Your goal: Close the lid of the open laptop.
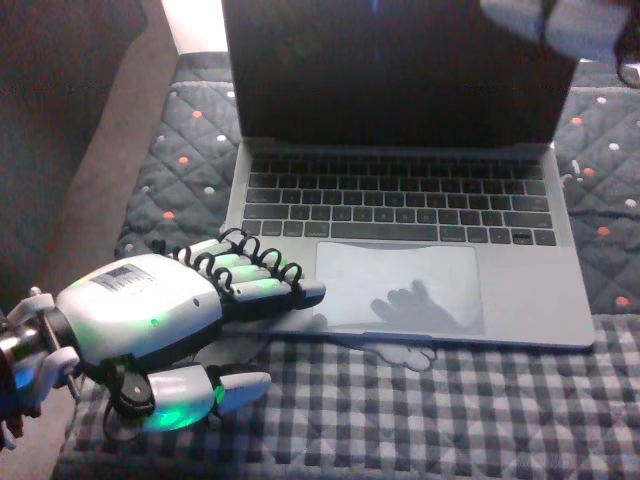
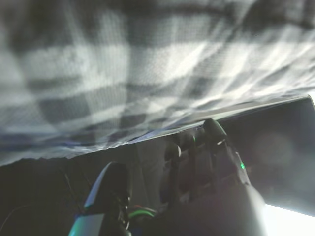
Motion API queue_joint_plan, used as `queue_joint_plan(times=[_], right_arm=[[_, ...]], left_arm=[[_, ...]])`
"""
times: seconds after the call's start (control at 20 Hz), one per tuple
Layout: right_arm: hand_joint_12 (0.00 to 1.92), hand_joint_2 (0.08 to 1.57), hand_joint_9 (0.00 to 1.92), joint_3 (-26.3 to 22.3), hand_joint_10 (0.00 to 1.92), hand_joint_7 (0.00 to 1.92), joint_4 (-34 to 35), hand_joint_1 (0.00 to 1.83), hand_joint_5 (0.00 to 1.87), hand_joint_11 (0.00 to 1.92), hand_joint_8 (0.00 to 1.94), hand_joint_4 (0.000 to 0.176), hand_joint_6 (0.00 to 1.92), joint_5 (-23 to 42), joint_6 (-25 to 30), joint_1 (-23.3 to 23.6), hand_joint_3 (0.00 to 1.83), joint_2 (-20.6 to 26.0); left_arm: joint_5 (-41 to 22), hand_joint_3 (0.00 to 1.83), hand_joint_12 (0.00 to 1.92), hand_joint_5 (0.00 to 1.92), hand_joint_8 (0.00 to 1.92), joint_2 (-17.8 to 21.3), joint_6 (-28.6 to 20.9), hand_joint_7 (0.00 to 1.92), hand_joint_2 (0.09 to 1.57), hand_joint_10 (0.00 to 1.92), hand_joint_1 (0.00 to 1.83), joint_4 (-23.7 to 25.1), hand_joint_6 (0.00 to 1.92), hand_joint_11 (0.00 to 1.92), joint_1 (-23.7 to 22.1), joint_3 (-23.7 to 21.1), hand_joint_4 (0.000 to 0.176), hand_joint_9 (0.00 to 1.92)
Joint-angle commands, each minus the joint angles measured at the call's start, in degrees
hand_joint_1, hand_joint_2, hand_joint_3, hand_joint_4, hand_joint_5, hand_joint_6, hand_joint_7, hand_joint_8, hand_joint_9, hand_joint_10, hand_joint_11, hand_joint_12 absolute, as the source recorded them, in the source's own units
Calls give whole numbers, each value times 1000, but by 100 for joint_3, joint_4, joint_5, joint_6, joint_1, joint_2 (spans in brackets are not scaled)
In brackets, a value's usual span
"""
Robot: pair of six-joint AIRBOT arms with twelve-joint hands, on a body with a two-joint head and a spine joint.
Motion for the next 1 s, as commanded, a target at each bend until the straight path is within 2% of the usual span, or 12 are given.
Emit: queue_joint_plan(times=[0.0,0.05,0.1,0.25,0.3,0.4,0.55,0.75,0.8,0.85,0.9,0.95], right_arm=[[0,1430,0,62,0,0,127,409,0,0,0,118,0,434,-66,38,14,65],[0,1434,0,164,0,0,246,457,0,0,0,85,0,394,-72,55,9,18],[0,1427,0,248,0,0,372,464,0,0,0,96,0,369,-75,64,4,-14],[0,1434,0,546,0,0,863,549,0,0,0,43,0,161,-82,71,1,-96],[0,1428,0,633,0,0,968,579,0,0,0,46,0,86,-82,71,0,-124],[0,1402,0,723,0,0,1070,618,0,0,0,0,0,-42,-82,71,0,-165],[0,1283,0,796,0,0,1104,575,0,0,0,0,0,-156,-82,71,0,-238],[0,1240,14,804,6,24,1105,566,0,0,8,0,0,-262,-82,71,0,-257],[238,1240,172,776,94,264,1095,607,121,0,49,0,23,-266,-81,70,0,-250],[1082,1240,333,729,354,471,1005,613,259,0,129,0,90,-266,-81,70,0,-236],[1499,1233,273,659,784,492,895,622,238,0,292,0,345,-264,-80,70,0,-216],[1822,1238,293,592,1182,359,805,585,47,138,702,0,1047,-263,-79,70,0,-192]], left_arm=[[-316,0,693,238,7,-77,-85,225,1419,21,430,27,17,0,-9,32,19,160],[-309,2,668,230,2,-114,-127,214,1434,14,399,47,12,0,-9,58,15,148],[-305,2,572,217,2,-137,-146,201,1434,7,388,52,6,0,-9,75,31,134],[-315,0,615,222,3,-151,-159,203,1420,6,417,55,6,0,-9,81,50,134],[-325,0,582,223,4,-151,-160,207,1419,7,404,55,6,0,-6,82,50,138],[-331,2,603,224,4,-151,-181,215,1427,11,347,55,6,0,-5,81,33,152],[-339,0,462,211,14,-161,-197,197,1419,24,414,55,23,0,-3,79,32,130],[-382,1,633,232,12,-164,-217,234,1418,26,386,53,24,0,6,80,16,158],[-389,6,575,228,3,-163,-221,216,1432,18,365,50,20,0,12,81,23,144],[-391,0,475,234,0,-163,-223,210,1419,10,416,43,19,0,20,81,38,129],[-392,0,454,233,2,-163,-223,214,1417,12,429,37,19,0,23,81,37,135],[-393,0,443,241,6,-163,-223,227,1411,18,447,36,20,0,23,81,26,152]])
